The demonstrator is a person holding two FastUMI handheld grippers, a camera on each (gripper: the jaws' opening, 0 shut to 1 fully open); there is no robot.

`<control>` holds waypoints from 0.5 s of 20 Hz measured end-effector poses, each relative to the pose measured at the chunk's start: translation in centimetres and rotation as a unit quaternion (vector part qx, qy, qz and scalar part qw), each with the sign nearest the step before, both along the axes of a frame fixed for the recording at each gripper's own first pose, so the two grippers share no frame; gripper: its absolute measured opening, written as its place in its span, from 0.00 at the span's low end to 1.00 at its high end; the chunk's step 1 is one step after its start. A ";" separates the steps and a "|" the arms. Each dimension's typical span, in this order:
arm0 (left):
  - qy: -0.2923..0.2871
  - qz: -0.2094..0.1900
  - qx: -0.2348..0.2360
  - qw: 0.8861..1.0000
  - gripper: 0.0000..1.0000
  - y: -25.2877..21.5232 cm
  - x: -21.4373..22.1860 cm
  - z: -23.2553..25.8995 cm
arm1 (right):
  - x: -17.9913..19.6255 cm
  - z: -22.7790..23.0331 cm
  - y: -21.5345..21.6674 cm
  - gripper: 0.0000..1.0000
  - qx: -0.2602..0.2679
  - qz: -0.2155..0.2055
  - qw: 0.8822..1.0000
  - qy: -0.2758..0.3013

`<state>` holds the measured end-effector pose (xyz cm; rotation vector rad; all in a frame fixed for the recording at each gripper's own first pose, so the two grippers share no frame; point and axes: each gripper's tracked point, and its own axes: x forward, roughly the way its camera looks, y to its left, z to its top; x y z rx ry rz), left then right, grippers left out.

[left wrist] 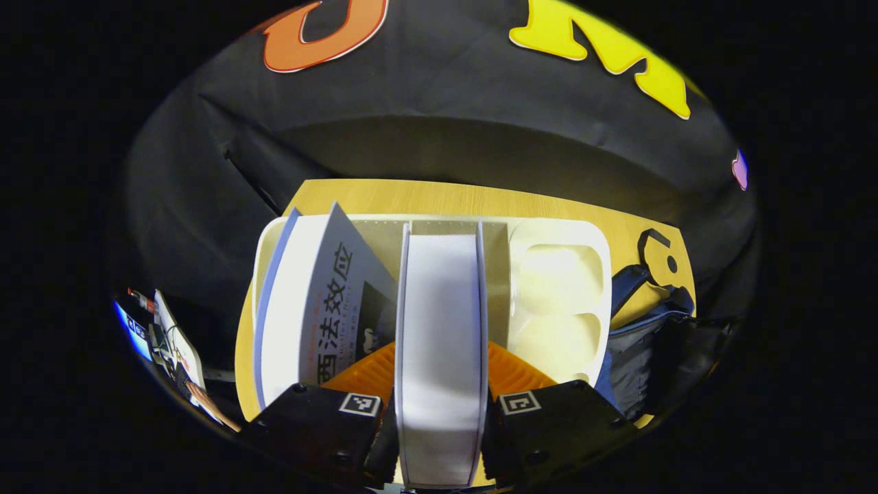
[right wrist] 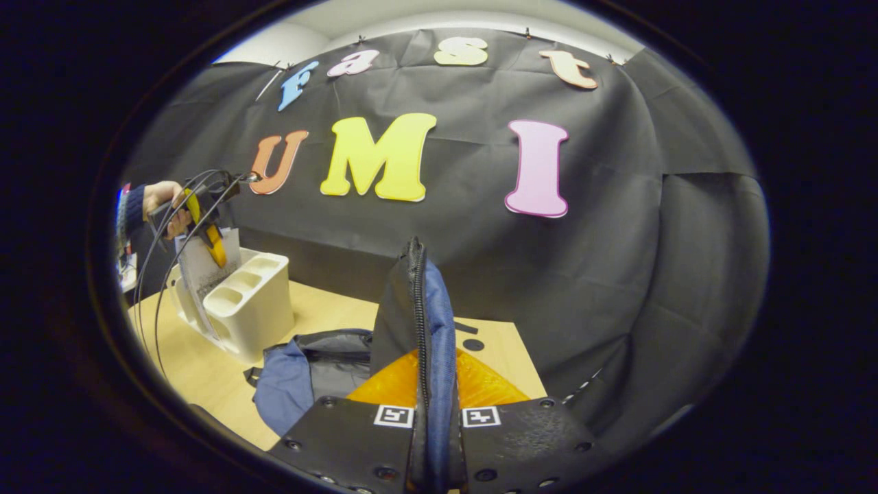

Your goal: Open the schoolbag, grab two books from the bookshelf and put them into the schoolbag.

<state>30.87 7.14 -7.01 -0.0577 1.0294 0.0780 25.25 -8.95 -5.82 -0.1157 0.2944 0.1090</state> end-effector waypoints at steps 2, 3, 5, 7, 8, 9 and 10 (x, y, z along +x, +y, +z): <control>-0.010 0.001 0.000 1.000 0.48 0.1 -1.2 0.9 | -0.1 -0.3 0.5 0.11 0.003 0.003 1.000 0.002; -0.022 0.003 0.001 1.000 0.48 0.0 -1.9 1.7 | -0.1 -0.6 0.5 0.11 0.002 0.002 1.000 0.003; -0.036 0.009 -0.002 0.999 0.48 -0.1 -3.6 2.8 | -0.2 -0.9 0.7 0.11 0.002 0.001 1.000 0.002; -0.043 0.015 -0.008 0.999 0.48 -0.3 -5.3 3.5 | -0.1 -1.1 0.8 0.11 0.008 -0.002 1.000 0.001; -0.048 0.019 -0.014 0.999 0.48 -0.2 -6.3 3.8 | -0.1 -1.2 0.8 0.11 0.013 -0.006 1.000 0.001; -0.053 0.023 -0.023 0.998 0.48 -0.4 -7.2 4.1 | -0.1 -1.5 0.9 0.11 0.020 -0.006 1.000 0.002; -0.057 0.026 -0.031 0.998 0.48 -0.4 -8.3 4.2 | -0.1 -1.7 1.1 0.11 0.026 -0.007 1.000 0.006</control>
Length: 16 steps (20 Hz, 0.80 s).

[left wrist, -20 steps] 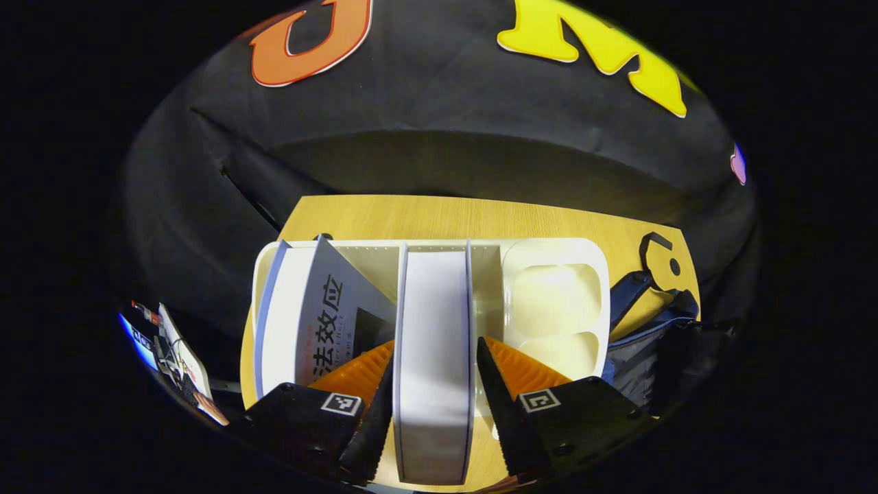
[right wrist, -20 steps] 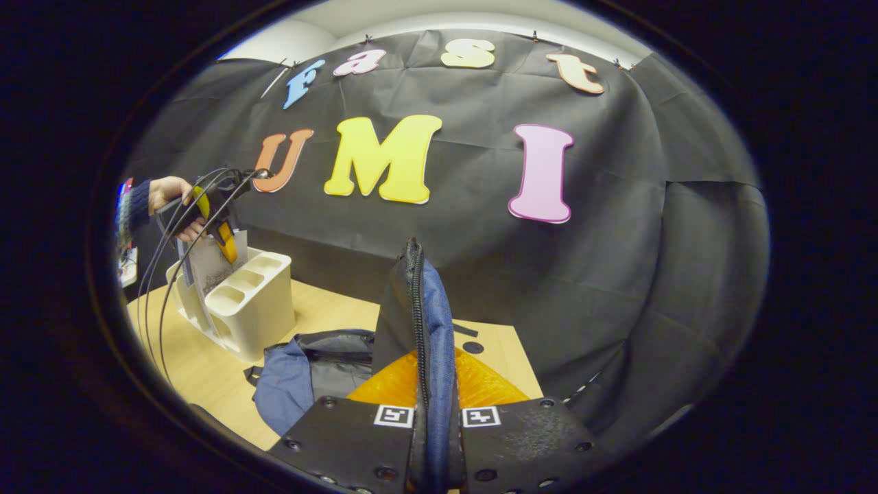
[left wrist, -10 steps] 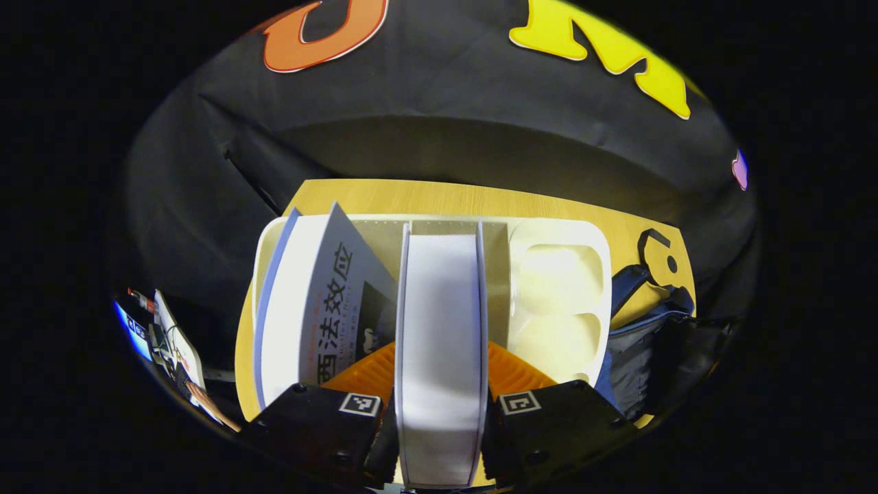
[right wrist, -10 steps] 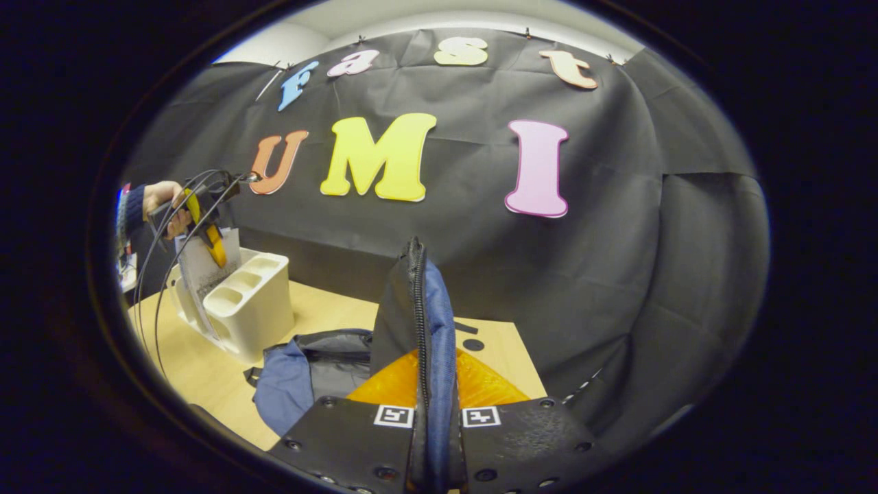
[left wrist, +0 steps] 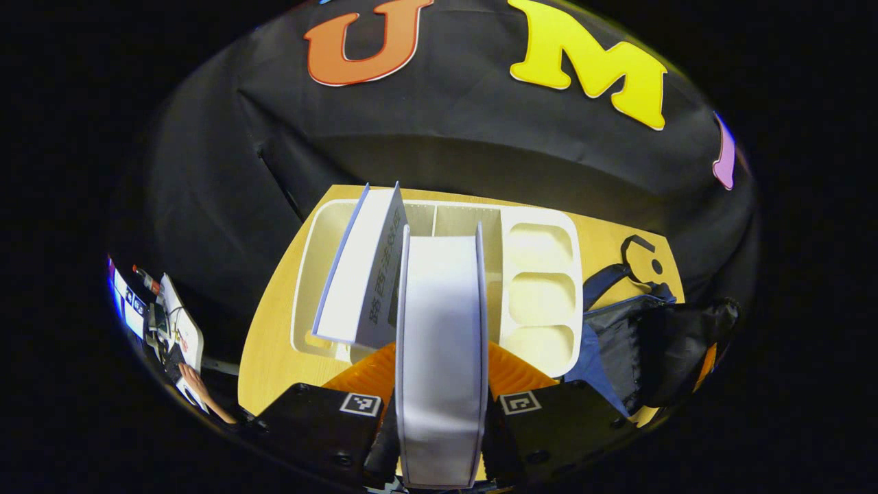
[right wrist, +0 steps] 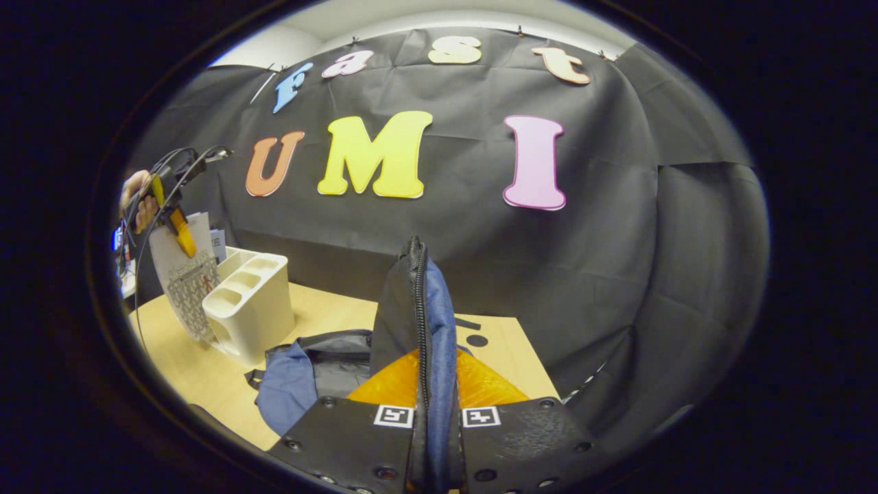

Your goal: Open the schoolbag, grab two books from the bookshelf and put them into the schoolbag.

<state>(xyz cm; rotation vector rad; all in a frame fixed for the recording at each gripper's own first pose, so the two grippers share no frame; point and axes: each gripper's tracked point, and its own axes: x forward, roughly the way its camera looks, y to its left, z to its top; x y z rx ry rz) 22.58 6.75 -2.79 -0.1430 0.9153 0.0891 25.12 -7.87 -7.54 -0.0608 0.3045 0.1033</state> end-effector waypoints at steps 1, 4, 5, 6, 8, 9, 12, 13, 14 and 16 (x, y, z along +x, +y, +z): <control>-0.006 0.004 -0.006 1.000 0.48 0.1 -1.0 0.2 | 0.1 -0.2 0.0 0.11 0.005 -0.002 1.000 0.003; -0.012 -0.007 -0.018 1.000 0.48 0.1 -4.2 -0.4 | 0.0 -0.5 -0.1 0.13 0.011 -0.004 1.000 0.003; -0.010 -0.006 -0.024 1.000 0.48 0.1 -5.5 -0.7 | -0.1 -0.6 -0.1 0.11 0.012 -0.005 1.000 0.003; -0.011 -0.004 -0.034 0.999 0.48 0.0 -6.5 -1.0 | -0.1 -0.6 -0.1 0.11 0.014 -0.006 1.000 0.002; -0.018 -0.002 -0.060 0.998 0.48 -0.5 -8.2 -1.3 | -0.1 -0.8 0.2 0.11 0.016 -0.006 1.000 0.004; -0.019 -0.002 -0.075 0.997 0.48 -0.8 -8.8 -1.5 | -0.1 -1.0 0.3 0.11 0.015 -0.006 1.000 0.006; -0.023 0.004 -0.117 0.993 0.48 -1.5 -10.9 -2.1 | -0.1 -1.0 0.6 0.11 0.012 -0.004 1.000 0.008; -0.030 0.006 -0.130 0.991 0.48 -1.7 -11.2 -2.1 | -0.1 -1.0 0.6 0.11 0.010 -0.005 1.000 0.008; -0.035 0.010 -0.143 0.989 0.48 -1.8 -11.6 -2.1 | -0.1 -1.0 0.7 0.13 0.009 -0.005 1.000 0.009; -0.041 0.003 -0.177 0.983 0.48 -3.0 -12.2 -2.0 | -0.1 -1.1 0.6 0.11 0.005 -0.006 1.000 0.011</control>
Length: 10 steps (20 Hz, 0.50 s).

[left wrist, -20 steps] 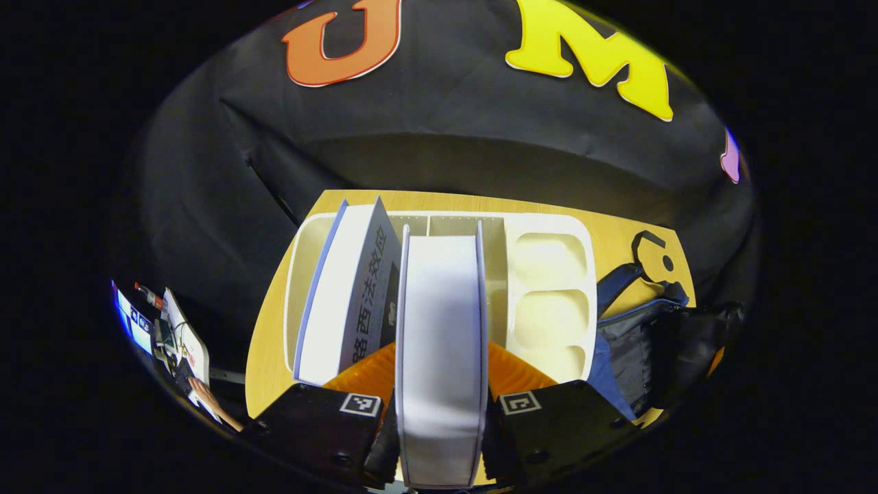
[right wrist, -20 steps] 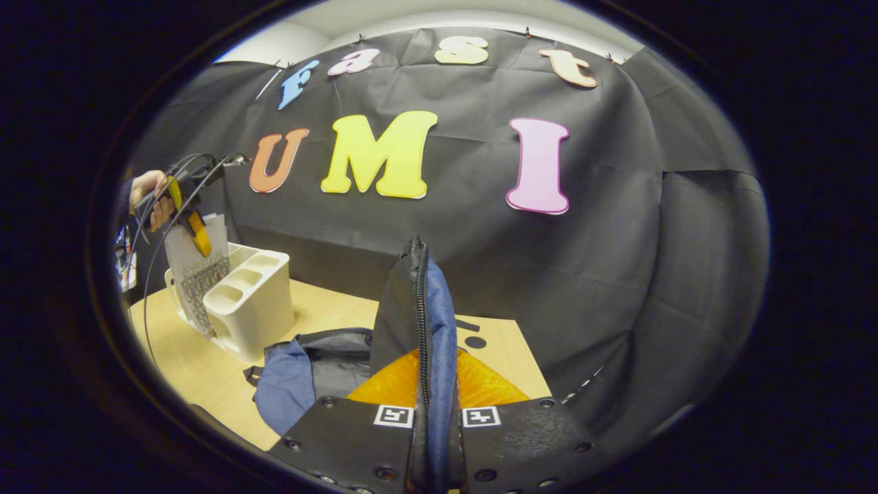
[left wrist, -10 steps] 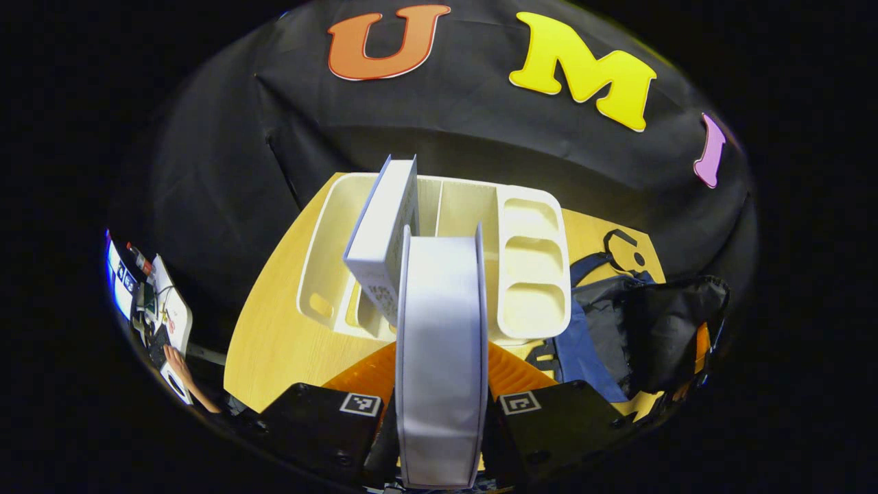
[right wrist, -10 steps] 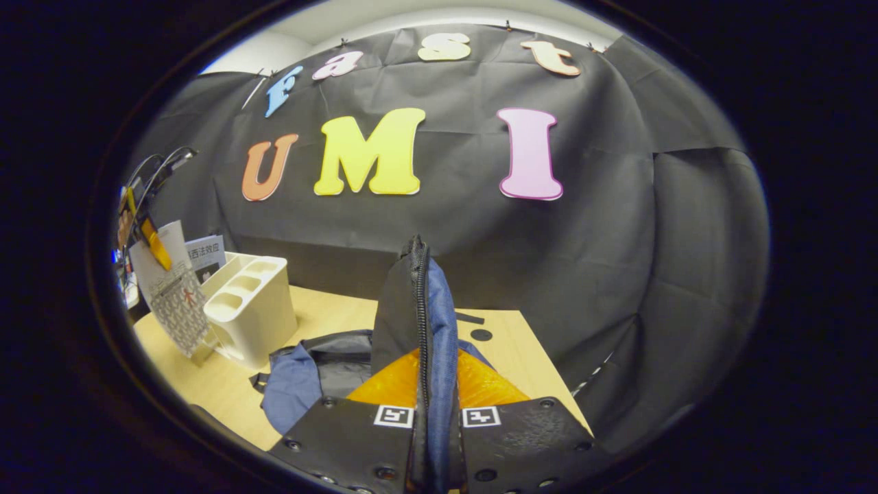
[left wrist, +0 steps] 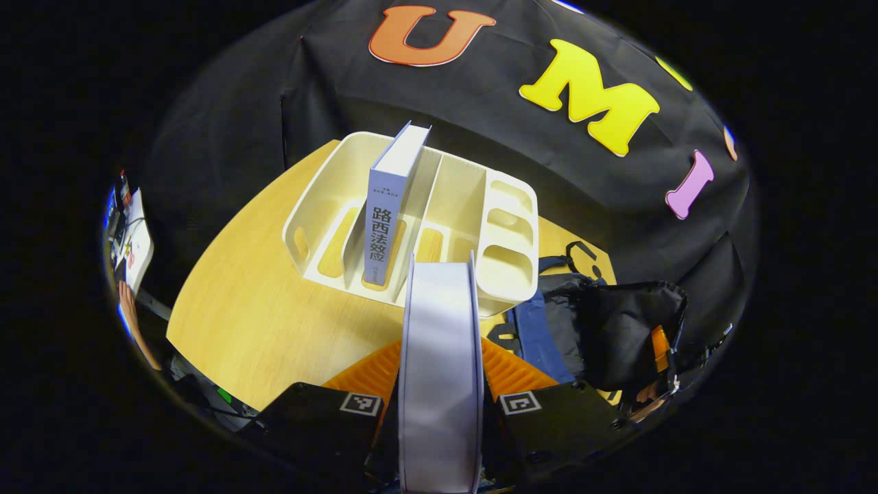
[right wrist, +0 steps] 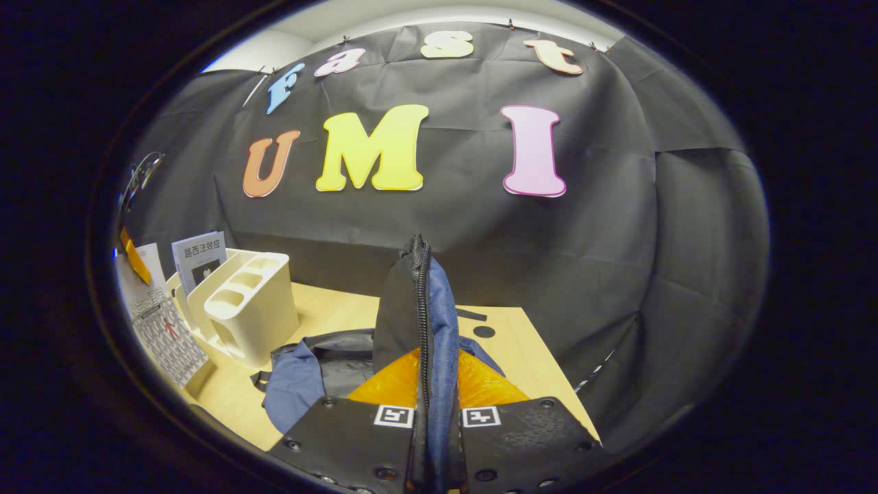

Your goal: Open the schoolbag, grab two books from the bookshelf and put them into the schoolbag.

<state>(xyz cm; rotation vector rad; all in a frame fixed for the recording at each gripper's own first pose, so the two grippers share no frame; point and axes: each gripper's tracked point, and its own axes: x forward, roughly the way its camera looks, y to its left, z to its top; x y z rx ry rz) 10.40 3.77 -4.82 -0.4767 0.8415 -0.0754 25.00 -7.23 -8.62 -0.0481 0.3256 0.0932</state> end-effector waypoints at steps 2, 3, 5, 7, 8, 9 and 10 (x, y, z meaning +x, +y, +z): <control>-0.011 -0.018 -0.041 0.999 0.49 -1.7 -0.5 0.6 | -0.1 0.3 0.1 0.11 0.000 -0.002 1.000 0.002; -0.013 -0.022 -0.065 0.998 0.48 -2.8 -0.5 0.7 | -0.1 0.4 0.3 0.11 -0.001 -0.001 1.000 0.001; -0.020 -0.041 -0.105 0.993 0.49 -5.4 -0.5 1.0 | 0.0 0.8 0.3 0.11 -0.015 -0.004 1.000 0.000; -0.020 -0.053 -0.137 0.989 0.48 -7.4 -0.2 0.9 | -0.1 1.3 0.5 0.11 -0.023 -0.003 1.000 0.000; -0.021 -0.057 -0.153 0.986 0.48 -8.5 0.2 0.9 | -0.1 1.6 0.6 0.11 -0.026 -0.003 1.000 -0.001; -0.022 -0.060 -0.170 0.983 0.48 -9.5 0.6 1.0 | -0.1 1.8 0.5 0.11 -0.030 -0.004 1.000 0.001; -0.023 -0.061 -0.185 0.981 0.48 -10.4 1.1 1.0 | 0.0 1.9 0.2 0.11 -0.027 -0.014 1.000 0.005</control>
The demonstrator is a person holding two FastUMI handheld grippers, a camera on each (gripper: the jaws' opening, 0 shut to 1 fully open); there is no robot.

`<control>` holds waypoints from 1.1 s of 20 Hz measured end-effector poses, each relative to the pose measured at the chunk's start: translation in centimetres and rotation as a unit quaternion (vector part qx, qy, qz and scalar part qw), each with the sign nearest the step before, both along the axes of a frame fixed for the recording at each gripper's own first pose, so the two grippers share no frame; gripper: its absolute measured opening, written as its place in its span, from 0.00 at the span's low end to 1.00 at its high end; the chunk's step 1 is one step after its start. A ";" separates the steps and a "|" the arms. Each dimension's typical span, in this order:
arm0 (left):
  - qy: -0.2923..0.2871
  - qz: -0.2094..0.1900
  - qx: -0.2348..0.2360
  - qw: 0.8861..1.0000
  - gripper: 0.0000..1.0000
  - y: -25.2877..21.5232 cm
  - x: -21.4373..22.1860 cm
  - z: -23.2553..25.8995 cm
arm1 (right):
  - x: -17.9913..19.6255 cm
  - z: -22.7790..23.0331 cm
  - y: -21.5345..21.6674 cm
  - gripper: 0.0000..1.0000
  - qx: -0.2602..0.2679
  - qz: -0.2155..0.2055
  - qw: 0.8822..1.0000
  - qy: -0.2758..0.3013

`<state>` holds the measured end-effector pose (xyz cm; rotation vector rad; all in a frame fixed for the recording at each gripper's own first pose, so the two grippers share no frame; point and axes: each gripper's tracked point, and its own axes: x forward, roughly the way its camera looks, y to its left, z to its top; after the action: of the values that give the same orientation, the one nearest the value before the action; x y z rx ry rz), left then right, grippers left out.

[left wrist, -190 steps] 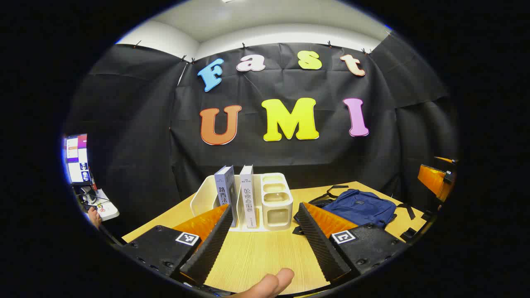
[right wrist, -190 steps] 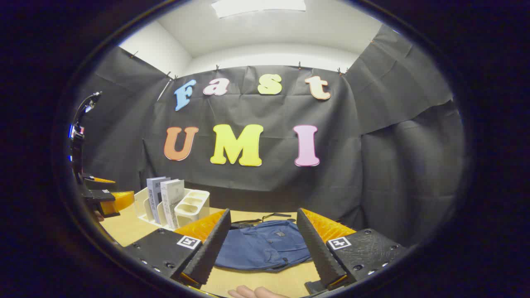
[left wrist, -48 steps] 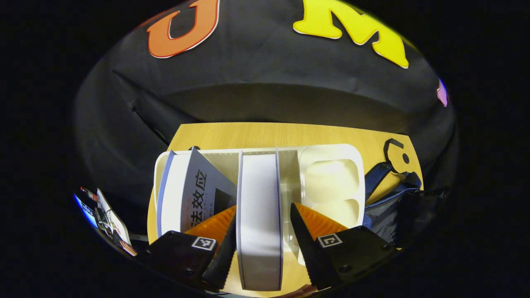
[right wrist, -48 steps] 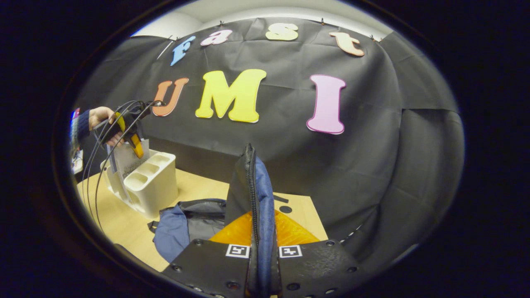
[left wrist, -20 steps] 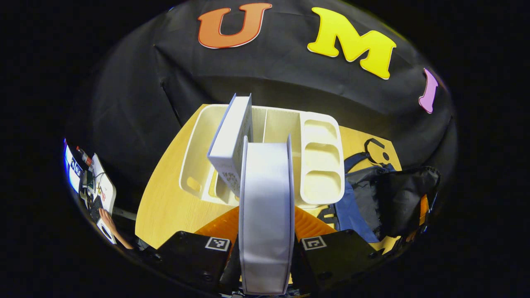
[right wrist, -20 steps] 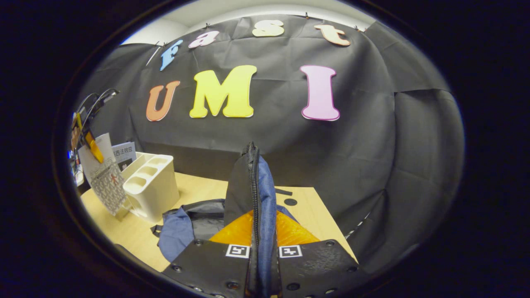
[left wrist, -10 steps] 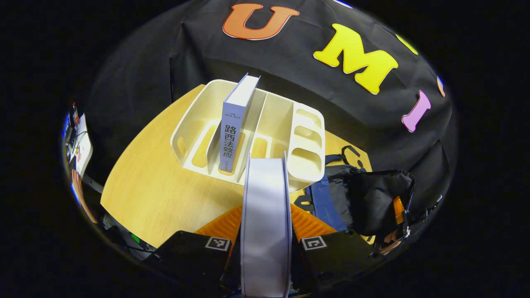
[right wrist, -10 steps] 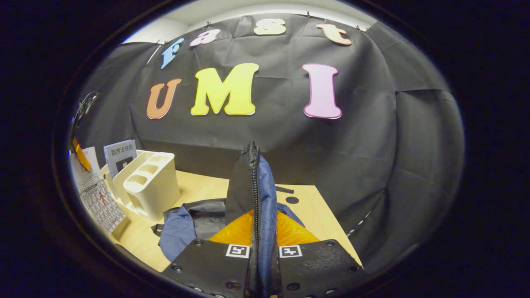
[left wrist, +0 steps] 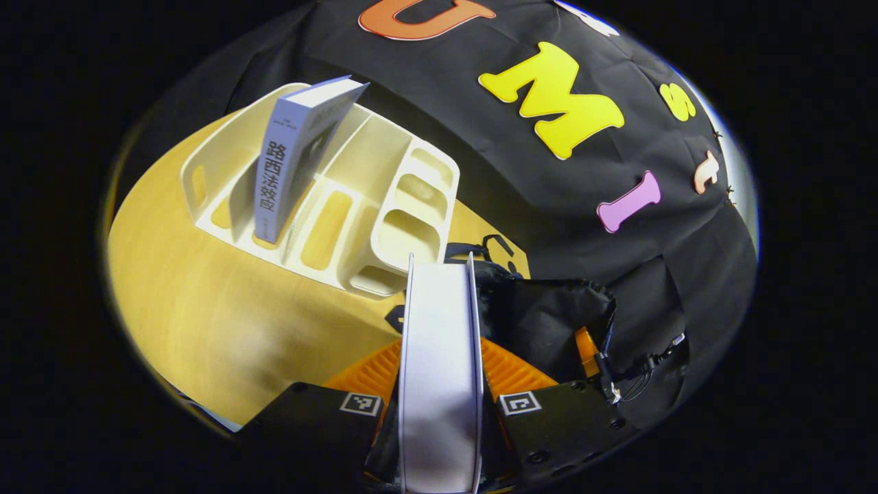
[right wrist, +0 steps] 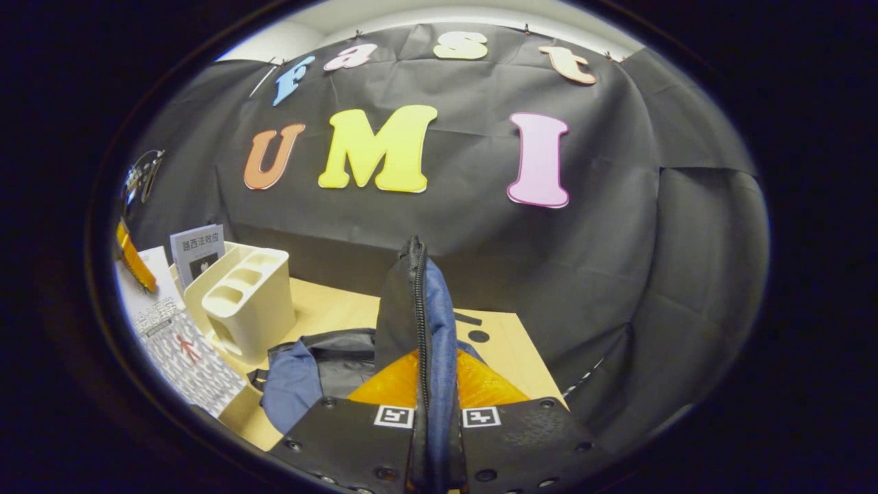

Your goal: Open the schoolbag, grab two books from the bookshelf and put them into the schoolbag.

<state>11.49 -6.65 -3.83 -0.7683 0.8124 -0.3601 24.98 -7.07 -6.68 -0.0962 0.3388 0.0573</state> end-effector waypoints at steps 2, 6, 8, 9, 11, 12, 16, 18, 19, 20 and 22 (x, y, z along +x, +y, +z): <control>-0.004 -0.006 -0.023 1.000 0.48 -2.0 1.1 0.3 | 0.0 0.4 0.1 0.11 0.011 0.001 1.000 0.005; -0.021 -0.003 -0.044 0.999 0.48 -5.2 3.8 0.0 | 0.4 1.6 0.3 0.11 -0.012 0.012 1.000 0.006; -0.023 0.012 -0.067 0.997 0.48 -6.8 5.5 -0.4 | 0.6 2.4 -0.1 0.11 -0.029 0.008 1.000 0.000; -0.021 0.023 -0.076 0.997 0.48 -7.5 6.3 -0.7 | 0.5 2.7 -0.1 0.13 -0.034 0.012 0.999 -0.001; -0.015 0.043 -0.097 0.994 0.48 -9.0 7.9 -1.4 | 0.7 3.4 0.1 0.11 -0.038 0.018 0.999 -0.006; -0.014 0.052 -0.112 0.992 0.49 -9.8 8.8 -1.6 | 0.8 3.6 0.1 0.11 -0.045 0.020 0.999 -0.007; -0.019 0.054 -0.154 0.986 0.48 -14.0 10.9 -1.8 | 1.0 4.2 0.4 0.11 -0.048 0.022 0.999 -0.011; -0.030 0.069 -0.161 0.984 0.48 -15.5 12.6 -2.6 | 1.1 4.3 1.0 0.11 -0.042 0.022 0.999 -0.015; -0.036 0.073 -0.167 0.983 0.48 -16.4 13.2 -2.9 | 1.0 4.4 1.2 0.11 -0.039 0.019 0.999 -0.018; -0.042 0.069 -0.174 0.981 0.48 -17.6 13.5 -3.0 | 0.9 4.5 1.4 0.11 -0.034 0.016 0.999 -0.021; -0.045 0.064 -0.180 0.981 0.49 -19.2 13.5 -4.2 | 0.8 4.6 1.6 0.11 -0.023 0.009 0.999 -0.023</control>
<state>25.01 -25.86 -8.03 -1.1278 0.6162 -0.4291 25.76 -5.49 -2.08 -0.1467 0.2932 0.0657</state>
